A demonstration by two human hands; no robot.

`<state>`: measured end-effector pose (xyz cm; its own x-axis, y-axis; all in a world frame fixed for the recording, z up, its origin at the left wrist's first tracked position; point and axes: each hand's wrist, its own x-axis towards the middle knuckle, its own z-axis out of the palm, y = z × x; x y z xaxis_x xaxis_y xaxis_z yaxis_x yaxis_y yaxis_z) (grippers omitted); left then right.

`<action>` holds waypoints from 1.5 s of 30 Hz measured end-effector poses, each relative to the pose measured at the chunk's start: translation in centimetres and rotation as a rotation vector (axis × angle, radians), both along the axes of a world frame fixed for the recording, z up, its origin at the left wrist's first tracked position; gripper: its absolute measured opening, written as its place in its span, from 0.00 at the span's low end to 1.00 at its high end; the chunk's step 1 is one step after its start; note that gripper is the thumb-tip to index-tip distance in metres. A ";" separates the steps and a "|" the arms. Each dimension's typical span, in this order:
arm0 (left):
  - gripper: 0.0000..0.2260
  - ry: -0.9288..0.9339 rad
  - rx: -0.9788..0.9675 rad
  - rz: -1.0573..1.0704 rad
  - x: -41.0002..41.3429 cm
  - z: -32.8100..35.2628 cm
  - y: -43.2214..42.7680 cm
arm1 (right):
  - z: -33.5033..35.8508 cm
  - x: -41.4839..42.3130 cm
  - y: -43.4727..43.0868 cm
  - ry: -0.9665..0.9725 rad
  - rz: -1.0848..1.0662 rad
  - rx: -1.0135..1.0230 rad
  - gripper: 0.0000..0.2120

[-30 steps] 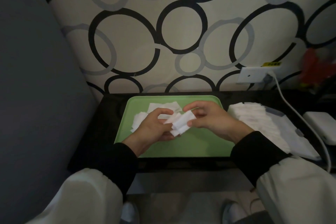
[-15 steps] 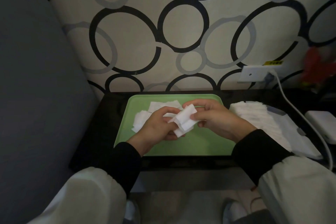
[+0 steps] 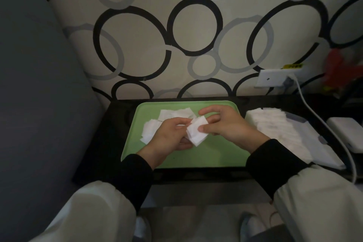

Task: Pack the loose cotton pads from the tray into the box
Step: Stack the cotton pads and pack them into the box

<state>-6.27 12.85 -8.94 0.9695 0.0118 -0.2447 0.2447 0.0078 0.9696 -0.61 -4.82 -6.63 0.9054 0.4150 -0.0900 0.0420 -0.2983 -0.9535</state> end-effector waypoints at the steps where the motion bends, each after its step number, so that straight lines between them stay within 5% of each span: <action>1: 0.09 0.000 -0.002 -0.004 0.0 0.0 -0.1 | 0.0 0.0 0.0 0.001 -0.004 -0.001 0.20; 13: 0.08 -0.065 0.034 -0.075 -0.3 0.5 -1.6 | -0.6 0.4 -1.4 -0.186 -0.018 -0.235 0.22; 19: 0.13 -0.188 0.088 -0.057 0.4 0.7 -3.2 | 0.0 -0.6 -3.7 -0.083 0.089 -0.086 0.14; 26: 0.09 -0.237 0.110 -0.054 1.0 1.3 -7.0 | 0.7 -0.8 -9.1 -0.019 -0.121 0.101 0.06; 32: 0.07 -0.431 0.421 -0.109 2.2 0.6 -12.2 | 1.4 -0.9 -16.2 -0.026 -0.368 0.203 0.08; 36: 0.22 -0.557 0.788 -0.236 3.4 0.5 -15.2 | 1.3 -1.2 -18.9 -0.045 -0.378 0.135 0.08; 41: 0.56 -0.321 1.066 -0.487 5.9 0.3 -17.4 | 0.9 -2.0 -20.1 -0.093 -0.176 -0.009 0.07; 45: 0.62 -0.199 1.309 -0.670 7.7 0.3 -18.9 | 0.6 -1.9 -20.2 -0.120 -0.168 -0.029 0.07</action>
<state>1.40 -6.09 -8.61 0.8990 -0.3378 -0.2787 -0.2843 -0.9343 0.2152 -2.51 -24.99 -6.03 0.9665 0.2563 0.0130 0.1023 -0.3384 -0.9354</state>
